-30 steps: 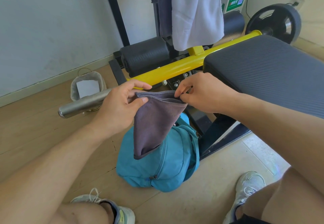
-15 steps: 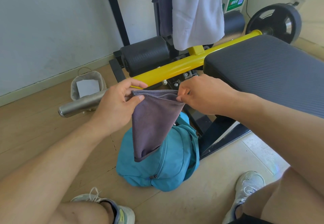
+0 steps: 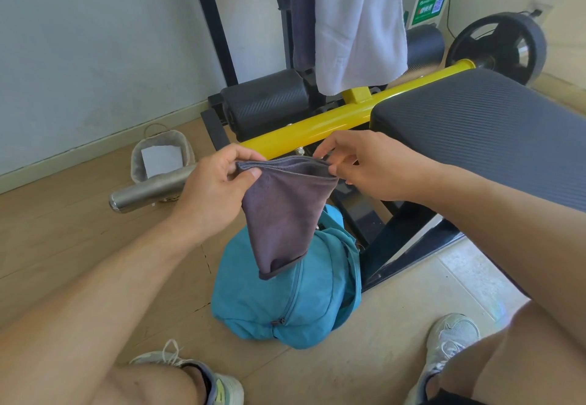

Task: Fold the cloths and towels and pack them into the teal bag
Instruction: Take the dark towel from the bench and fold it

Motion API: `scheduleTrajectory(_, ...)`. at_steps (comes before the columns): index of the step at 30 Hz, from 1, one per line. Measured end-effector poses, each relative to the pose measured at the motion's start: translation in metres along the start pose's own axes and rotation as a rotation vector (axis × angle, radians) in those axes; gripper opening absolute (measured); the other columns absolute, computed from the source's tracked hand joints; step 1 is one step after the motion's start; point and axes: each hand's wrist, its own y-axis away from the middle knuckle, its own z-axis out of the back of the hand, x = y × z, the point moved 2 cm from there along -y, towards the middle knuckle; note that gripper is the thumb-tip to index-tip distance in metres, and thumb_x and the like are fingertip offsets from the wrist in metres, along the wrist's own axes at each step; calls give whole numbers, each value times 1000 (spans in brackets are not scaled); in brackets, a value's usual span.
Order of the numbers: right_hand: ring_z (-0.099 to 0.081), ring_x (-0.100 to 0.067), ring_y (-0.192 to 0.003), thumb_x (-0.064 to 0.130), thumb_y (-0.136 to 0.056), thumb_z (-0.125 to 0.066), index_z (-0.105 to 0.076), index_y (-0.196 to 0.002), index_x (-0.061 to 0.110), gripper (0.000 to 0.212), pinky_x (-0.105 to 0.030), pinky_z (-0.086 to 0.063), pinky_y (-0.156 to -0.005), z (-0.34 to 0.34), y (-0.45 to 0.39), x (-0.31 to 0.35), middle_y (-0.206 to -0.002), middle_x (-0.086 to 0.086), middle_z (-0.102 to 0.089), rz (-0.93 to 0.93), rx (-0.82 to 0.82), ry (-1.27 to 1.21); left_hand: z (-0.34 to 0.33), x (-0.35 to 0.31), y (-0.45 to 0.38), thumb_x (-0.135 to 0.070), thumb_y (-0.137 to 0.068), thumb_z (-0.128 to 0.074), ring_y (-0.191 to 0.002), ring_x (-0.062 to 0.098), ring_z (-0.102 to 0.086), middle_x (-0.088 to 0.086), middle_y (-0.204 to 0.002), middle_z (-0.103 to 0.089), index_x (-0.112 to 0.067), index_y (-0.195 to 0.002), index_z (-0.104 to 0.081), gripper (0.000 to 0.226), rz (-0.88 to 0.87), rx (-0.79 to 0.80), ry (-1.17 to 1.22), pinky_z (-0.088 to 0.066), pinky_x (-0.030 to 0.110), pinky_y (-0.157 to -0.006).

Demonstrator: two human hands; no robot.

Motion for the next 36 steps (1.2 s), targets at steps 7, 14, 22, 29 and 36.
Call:
scheduleTrajectory(7,-60,-12,-115,42,-86,-76,-58,-137,32,55,-37,-52,-100,-18,-2,9,-128,10,-66,109,35,185,-3,0,1,-9,-101,-58,-91,23,-70,-6,-94,-77,-27,-104,-67,21,-31,77,28,-53,33,-80)
scheduleTrajectory(14,-66,-14,-78,52,-81,-77,-76,-86,22,30,-35,-54,-72,-12,-5,4,-82,2,-73,40,-165,-201,9,6,-4,-8,-97,-63,-81,2,-70,-14,-92,-76,-35,-95,-65,27,-39,45,-87,-52,22,-79)
scheduleTrajectory(22,-58,-9,-63,45,-69,-89,-67,-75,18,35,-31,-48,-60,-15,0,19,-75,-2,-73,108,-207,-332,-13,-14,14,-51,-71,-84,-89,-3,-66,-19,-96,-73,-35,-105,-63,43,-73,164,-241,-51,20,-76)
scheduleTrajectory(29,-62,-8,-67,37,-71,-89,-69,-75,17,29,-19,-48,-62,-20,5,31,-78,-3,-73,145,-66,-375,-29,-22,16,-46,-82,-77,-60,14,-49,0,-61,-59,-11,-79,-71,35,-192,128,-243,-33,17,-51)
scheduleTrajectory(36,-72,-19,-82,43,-76,-70,-77,-92,10,38,-40,-60,-83,-19,5,20,-90,-11,-77,66,16,-680,-25,-12,12,-56,-90,-60,-77,24,-68,9,-83,-74,-14,-98,-75,46,-171,151,-215,-52,46,-71)
